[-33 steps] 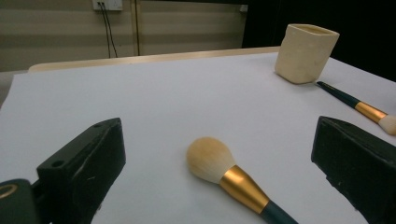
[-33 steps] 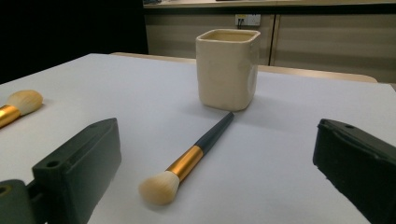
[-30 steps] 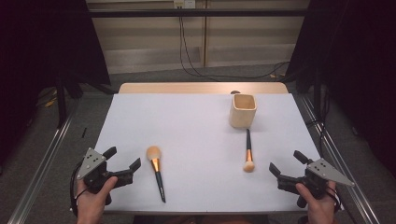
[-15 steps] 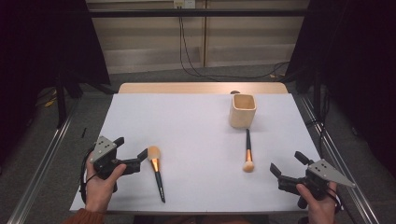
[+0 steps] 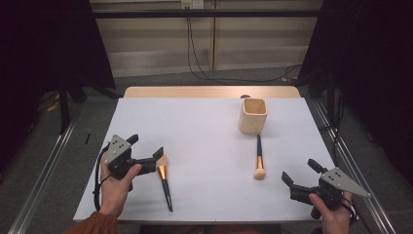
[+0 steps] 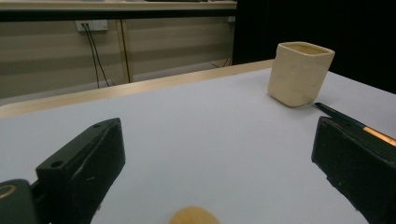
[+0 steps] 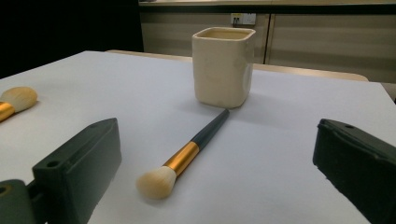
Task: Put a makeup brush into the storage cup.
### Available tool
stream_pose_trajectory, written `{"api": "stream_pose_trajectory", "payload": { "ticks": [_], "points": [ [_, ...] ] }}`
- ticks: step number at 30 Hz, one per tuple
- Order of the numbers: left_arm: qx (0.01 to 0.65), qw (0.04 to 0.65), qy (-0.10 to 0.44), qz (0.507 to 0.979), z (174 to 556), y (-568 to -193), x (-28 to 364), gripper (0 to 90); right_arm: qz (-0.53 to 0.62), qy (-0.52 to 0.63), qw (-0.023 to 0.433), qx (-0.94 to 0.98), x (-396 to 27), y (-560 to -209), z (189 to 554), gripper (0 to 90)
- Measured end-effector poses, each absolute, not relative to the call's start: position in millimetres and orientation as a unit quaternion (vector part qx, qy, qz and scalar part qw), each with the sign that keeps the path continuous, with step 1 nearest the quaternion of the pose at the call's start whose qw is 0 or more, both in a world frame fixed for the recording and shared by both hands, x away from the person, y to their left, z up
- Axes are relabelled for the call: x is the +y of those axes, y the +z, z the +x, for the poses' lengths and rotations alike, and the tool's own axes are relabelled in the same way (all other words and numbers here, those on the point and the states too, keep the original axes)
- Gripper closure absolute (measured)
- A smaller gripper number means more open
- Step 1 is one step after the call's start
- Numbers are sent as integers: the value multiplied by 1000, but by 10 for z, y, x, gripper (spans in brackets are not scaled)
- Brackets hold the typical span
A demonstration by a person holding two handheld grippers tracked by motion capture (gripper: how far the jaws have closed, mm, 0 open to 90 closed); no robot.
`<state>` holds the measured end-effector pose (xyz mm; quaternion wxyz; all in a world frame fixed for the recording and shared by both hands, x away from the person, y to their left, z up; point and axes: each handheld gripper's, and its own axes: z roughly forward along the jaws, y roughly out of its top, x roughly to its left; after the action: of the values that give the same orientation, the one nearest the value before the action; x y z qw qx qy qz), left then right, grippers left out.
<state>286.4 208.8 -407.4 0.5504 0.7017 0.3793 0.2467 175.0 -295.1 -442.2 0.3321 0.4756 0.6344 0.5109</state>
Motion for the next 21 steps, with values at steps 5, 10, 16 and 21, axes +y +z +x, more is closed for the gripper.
{"api": "stream_pose_trajectory", "payload": {
  "ticks": [5, 10, 16, 21],
  "points": [
    [385, 549, 229, 706, 2900, -4067, 2018, 28, 475, 513, 330, 634, -2953, -4425, 1773, 7],
    [381, 524, 236, 724, 2919, -4090, 1951, 27, 473, 517, 325, 635, -2944, -4426, 1794, 7],
    [388, 509, 218, 737, 2927, -4089, 1941, 27, 468, 518, 322, 639, -2921, -4426, 1818, 7],
    [400, 478, 190, 759, 2909, -4050, 1975, 31, 469, 519, 321, 639, -2916, -4427, 1825, 7]
  ]
}}
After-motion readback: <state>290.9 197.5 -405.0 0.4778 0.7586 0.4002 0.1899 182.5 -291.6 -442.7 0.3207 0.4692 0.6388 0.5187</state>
